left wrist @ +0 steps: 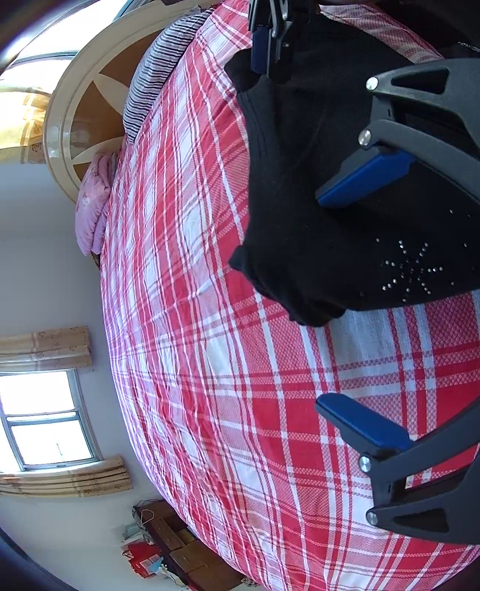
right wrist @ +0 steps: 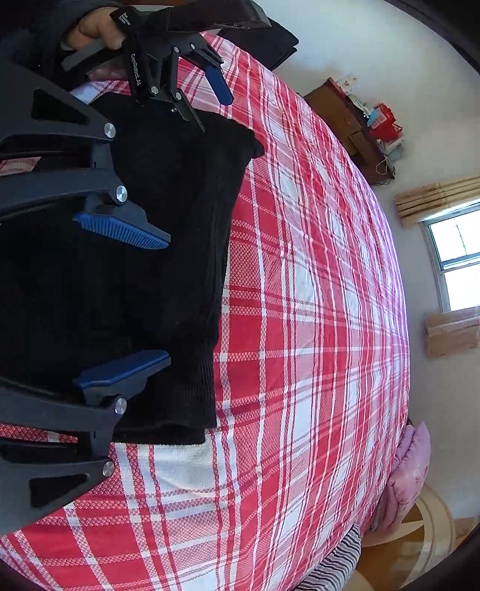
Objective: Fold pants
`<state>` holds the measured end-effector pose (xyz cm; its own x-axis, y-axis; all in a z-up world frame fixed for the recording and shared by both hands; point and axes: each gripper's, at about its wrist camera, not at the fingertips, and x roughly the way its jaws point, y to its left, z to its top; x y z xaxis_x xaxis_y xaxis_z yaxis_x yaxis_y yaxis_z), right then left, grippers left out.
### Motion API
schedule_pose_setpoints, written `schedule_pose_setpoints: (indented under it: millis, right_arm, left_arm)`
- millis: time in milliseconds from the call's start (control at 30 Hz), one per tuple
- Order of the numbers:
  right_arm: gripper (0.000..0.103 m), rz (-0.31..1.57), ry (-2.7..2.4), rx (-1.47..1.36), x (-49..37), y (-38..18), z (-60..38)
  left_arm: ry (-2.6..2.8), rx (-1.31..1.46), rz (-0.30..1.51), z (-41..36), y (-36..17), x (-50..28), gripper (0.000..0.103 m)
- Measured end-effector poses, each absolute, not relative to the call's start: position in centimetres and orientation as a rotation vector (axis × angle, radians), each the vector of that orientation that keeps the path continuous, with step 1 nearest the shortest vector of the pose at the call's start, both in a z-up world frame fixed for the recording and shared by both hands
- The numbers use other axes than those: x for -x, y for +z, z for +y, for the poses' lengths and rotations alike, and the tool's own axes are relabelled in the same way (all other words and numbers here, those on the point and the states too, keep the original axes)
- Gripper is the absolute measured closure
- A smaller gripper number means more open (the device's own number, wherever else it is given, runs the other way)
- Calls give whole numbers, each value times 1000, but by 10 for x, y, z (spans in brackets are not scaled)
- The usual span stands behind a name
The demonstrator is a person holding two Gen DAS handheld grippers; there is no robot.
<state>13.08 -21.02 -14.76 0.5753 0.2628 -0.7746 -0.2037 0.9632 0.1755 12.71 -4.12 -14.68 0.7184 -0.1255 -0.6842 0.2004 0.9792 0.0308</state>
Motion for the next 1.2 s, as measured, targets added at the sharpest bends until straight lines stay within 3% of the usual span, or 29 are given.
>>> schedule_pose_setpoints:
  millis: [300,467,600,867,1000,1200]
  right_arm:
    - [42,773,315,113,-90,-124,-159]
    - [40,914,488,232,-77,-162,-110]
    - [38,863,478,349,-67,-169,-101]
    - [38,770,398,137,-99,-116,-183]
    - [36,907,292,7,-141,-141,-238]
    - [36,794,250,-68,-87,-106,-270]
  left_arm:
    - [-148,-150,733,-39,-138,-160,0]
    - [-147,-150,817,-37,-159,-187,0]
    - [-159,-127,820,-34,-162,-185,0]
    - [-148,-83,718,-26,-126,-144,0]
    - [-239,-133,753,-60,-133,-134,0]
    - [-297,-191,759,-79,-138,-105,0]
